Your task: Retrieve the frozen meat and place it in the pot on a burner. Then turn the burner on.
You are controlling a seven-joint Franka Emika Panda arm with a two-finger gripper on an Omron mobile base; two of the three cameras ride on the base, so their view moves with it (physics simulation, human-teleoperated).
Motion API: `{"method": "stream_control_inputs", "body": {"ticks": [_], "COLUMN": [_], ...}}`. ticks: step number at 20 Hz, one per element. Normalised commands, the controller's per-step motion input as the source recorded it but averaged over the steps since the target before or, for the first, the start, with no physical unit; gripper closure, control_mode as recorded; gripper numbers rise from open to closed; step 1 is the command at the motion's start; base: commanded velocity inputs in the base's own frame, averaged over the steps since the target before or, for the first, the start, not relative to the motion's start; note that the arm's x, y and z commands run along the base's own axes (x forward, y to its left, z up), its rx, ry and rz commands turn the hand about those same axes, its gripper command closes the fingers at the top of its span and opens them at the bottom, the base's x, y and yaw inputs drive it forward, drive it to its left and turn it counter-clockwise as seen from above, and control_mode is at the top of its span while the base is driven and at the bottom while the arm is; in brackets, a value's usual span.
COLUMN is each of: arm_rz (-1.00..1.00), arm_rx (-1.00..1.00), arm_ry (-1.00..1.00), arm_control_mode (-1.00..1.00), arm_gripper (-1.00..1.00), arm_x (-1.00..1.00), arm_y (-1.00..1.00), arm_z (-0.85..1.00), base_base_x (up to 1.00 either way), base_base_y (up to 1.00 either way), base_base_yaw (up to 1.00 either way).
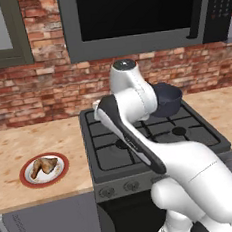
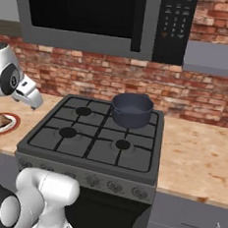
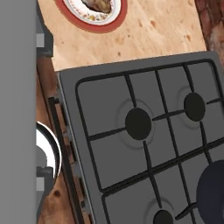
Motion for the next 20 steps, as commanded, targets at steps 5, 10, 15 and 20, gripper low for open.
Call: {"method": "stream_control_inputs", "body": {"ticks": [5,10,15,20], "arm_rz": [-0.03,-0.02,0.0,-0.03], "arm_rx": [0.0,0.0,0.0,0.0], "arm_ry": [0.0,-0.05,-0.13,-0.01], "arm_control_mode": [-1.0,-1.0,-1.0,-1.0], "arm_gripper": [-1.0,-1.0,-1.0,-1.0], "arm_x": [0.0,0.0,0.0,0.06], "arm_y": [0.61,0.66,0.55,0.57], "arm_z": [-0.06,-0.24,-0.18,-0.16], "base_base_x": [0.0,0.0,0.0,0.0], "base_base_y": [0.0,0.0,0.0,0.0], "base_base_yaw": [0.0,0.0,0.0,0.0]}}
